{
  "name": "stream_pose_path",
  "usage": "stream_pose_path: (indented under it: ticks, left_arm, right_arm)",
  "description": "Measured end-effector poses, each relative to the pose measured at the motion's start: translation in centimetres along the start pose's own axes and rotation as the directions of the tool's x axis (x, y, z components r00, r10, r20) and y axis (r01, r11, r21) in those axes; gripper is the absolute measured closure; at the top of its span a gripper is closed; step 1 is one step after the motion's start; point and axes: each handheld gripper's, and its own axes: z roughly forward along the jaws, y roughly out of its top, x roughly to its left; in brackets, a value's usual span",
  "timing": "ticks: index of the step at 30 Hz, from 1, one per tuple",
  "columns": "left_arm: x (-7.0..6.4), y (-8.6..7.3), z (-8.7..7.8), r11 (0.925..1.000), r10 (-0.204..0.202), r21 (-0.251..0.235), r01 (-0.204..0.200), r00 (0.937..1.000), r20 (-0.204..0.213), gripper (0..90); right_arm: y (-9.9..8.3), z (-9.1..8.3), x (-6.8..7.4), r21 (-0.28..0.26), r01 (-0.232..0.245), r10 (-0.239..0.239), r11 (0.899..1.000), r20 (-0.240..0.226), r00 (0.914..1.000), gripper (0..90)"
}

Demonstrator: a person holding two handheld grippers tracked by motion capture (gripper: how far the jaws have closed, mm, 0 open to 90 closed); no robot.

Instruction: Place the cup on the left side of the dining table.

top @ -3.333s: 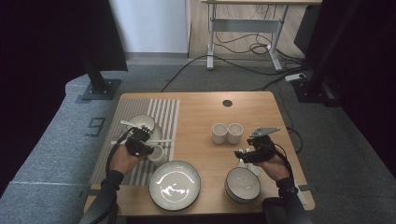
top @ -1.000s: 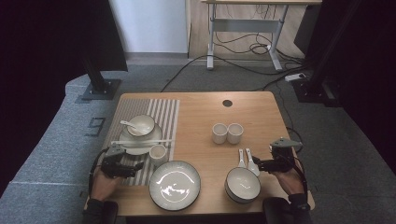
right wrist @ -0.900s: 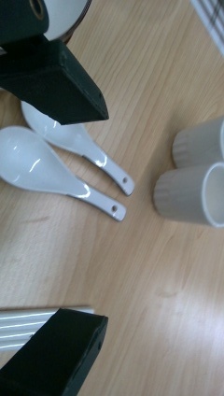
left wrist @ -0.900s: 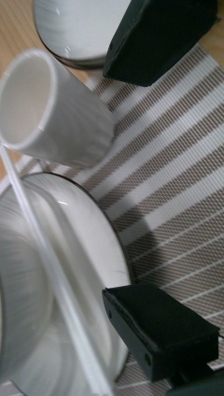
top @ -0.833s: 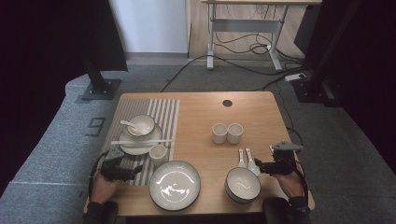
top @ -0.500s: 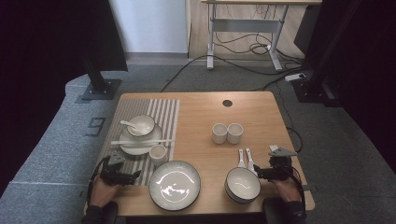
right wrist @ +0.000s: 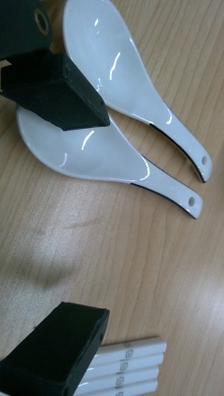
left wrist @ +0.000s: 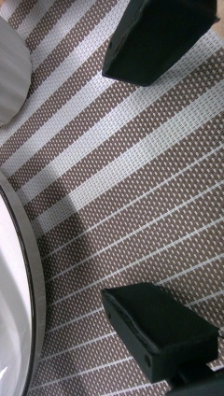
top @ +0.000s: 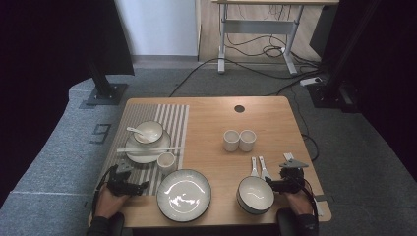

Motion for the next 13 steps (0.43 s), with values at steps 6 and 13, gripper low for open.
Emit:
stream_pose_path:
  ticks: [6,13]
  left_arm:
    - [0.01,0.00,0.00,1.0000,0.000,0.000,0.000,1.0000,0.001,0.0]
    - [0.00,0.00,0.00,1.0000,-0.001,0.001,0.001,1.0000,0.001,0.0]
  right_arm:
    - [0.07,0.29,0.12,0.028,0.010,-0.010,1.000,0.006,0.9999,8.2]
    - [0.03,0.31,0.05,0.028,0.003,-0.004,1.000,0.006,1.0000,8.1]
